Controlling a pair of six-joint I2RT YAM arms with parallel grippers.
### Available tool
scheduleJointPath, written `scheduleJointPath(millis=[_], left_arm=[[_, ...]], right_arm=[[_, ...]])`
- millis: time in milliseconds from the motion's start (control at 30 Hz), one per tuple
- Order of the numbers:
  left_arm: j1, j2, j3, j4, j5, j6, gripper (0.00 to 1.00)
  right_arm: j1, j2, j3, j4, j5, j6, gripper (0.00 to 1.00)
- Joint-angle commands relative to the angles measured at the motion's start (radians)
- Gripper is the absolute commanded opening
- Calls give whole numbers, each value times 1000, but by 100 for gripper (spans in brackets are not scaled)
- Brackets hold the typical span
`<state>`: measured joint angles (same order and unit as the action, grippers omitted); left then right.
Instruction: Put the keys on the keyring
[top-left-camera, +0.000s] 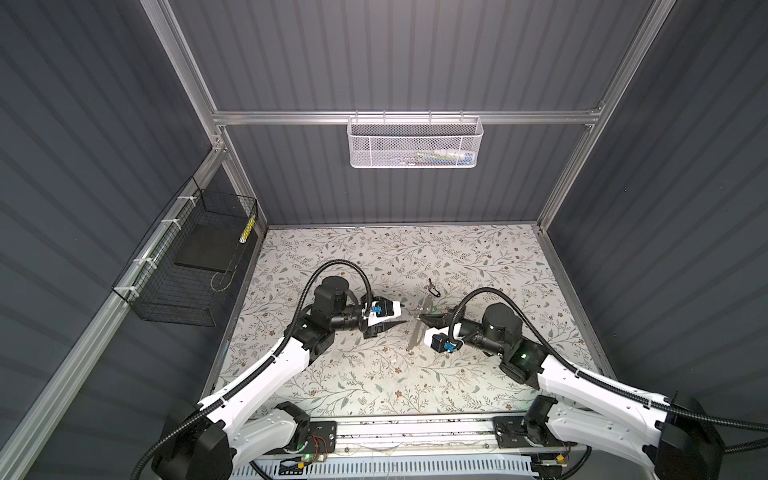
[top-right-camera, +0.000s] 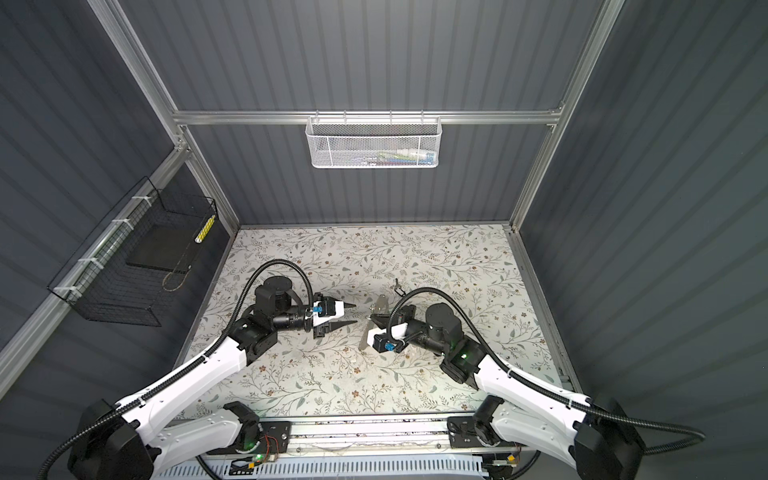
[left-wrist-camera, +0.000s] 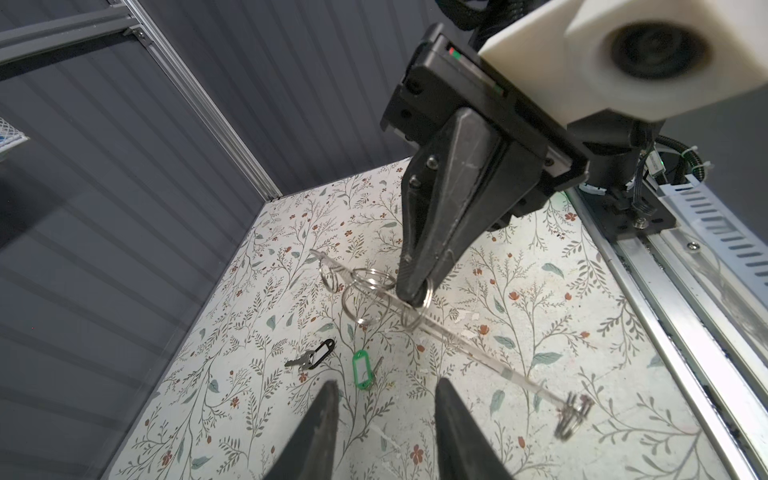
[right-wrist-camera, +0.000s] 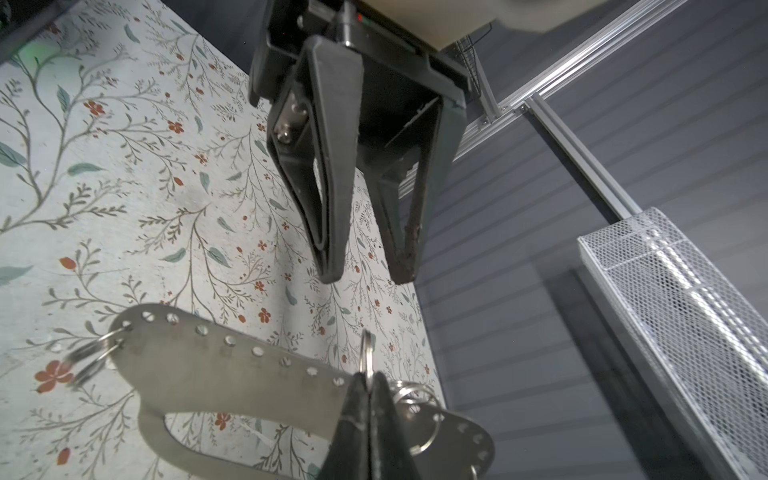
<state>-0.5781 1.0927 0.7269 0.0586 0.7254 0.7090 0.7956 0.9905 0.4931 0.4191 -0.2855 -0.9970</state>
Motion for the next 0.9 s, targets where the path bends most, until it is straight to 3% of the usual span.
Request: scheduleJointPath(millis=[0,200,500,867], left_arm=[[-2,-20,28,-36,17,36,39],[-15,-3,28,-16,35,33,35],[-91,28,36,63,-45,32,29],[-120,44,40,91,-55,28,25]], right_arm=[[14,6,-12,96,70,-73,0],[19,13,-22,133,79,-87,0],[19,7,-2,75,49,-48,0],[19,4,32,3,27,-11,0]])
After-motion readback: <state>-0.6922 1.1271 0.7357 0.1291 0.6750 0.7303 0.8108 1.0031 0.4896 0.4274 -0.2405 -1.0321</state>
